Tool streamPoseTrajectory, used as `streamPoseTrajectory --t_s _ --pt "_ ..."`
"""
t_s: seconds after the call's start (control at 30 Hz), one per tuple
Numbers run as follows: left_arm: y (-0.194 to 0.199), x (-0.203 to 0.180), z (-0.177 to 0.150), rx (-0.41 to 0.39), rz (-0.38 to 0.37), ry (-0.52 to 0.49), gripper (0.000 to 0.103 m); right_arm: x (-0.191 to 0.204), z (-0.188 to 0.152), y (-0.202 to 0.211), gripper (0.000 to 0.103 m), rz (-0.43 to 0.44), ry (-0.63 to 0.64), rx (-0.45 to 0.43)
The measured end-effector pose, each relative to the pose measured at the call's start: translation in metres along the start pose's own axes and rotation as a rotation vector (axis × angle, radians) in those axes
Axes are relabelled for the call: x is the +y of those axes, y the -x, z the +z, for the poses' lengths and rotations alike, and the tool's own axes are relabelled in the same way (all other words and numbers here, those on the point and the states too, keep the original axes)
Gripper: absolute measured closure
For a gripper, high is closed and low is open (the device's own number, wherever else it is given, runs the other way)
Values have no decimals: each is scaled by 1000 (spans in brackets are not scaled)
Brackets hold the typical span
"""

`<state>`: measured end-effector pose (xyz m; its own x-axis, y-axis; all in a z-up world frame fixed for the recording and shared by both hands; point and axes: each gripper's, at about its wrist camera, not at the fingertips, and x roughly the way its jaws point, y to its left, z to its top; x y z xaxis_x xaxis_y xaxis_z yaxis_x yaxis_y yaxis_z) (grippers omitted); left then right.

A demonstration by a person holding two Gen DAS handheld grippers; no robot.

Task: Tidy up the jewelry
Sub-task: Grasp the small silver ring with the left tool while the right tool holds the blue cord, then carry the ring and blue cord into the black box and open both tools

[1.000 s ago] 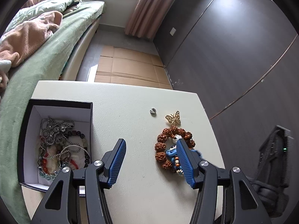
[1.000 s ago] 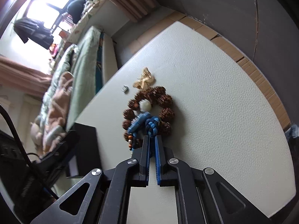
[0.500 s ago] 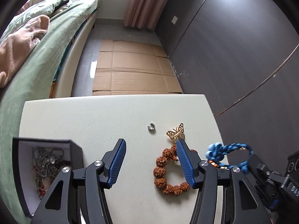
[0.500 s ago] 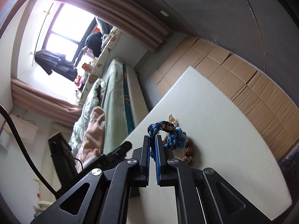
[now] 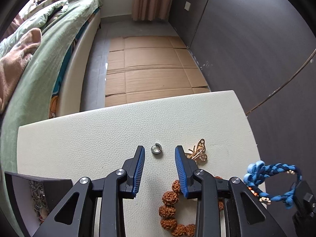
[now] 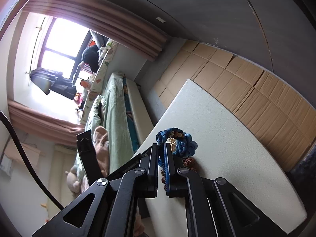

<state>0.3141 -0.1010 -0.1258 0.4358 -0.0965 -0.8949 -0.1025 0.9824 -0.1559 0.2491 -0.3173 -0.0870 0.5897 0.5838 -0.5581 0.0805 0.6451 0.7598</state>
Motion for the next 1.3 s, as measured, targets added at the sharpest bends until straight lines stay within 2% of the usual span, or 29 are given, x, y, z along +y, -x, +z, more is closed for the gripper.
streamPoseTrajectory --t_s 0.23,0.3,0.33,0.37,0.5,0.93,1.3 --pt "-19 -8 0 16 89 -36 78 -5 4 6 97 6 -15 1" --pt "-20 -10 0 -6 118 -53 80 -5 4 6 97 9 -16 3" --pt "-21 -11 1 -9 113 -57 87 -6 5 5 97 10 -16 3" --pt "-21 -11 1 -6 108 -61 89 -6 4 5 97 10 -16 4" --pt "-15 -5 1 9 82 -51 89 -7 5 1 97 5 -17 14" --pt "65 30 -16 -100 -47 -9 89 19 -8 -7 97 64 59 24" --pt "110 87 -42 -146 -101 64 89 57 -38 -21 97 167 180 45"
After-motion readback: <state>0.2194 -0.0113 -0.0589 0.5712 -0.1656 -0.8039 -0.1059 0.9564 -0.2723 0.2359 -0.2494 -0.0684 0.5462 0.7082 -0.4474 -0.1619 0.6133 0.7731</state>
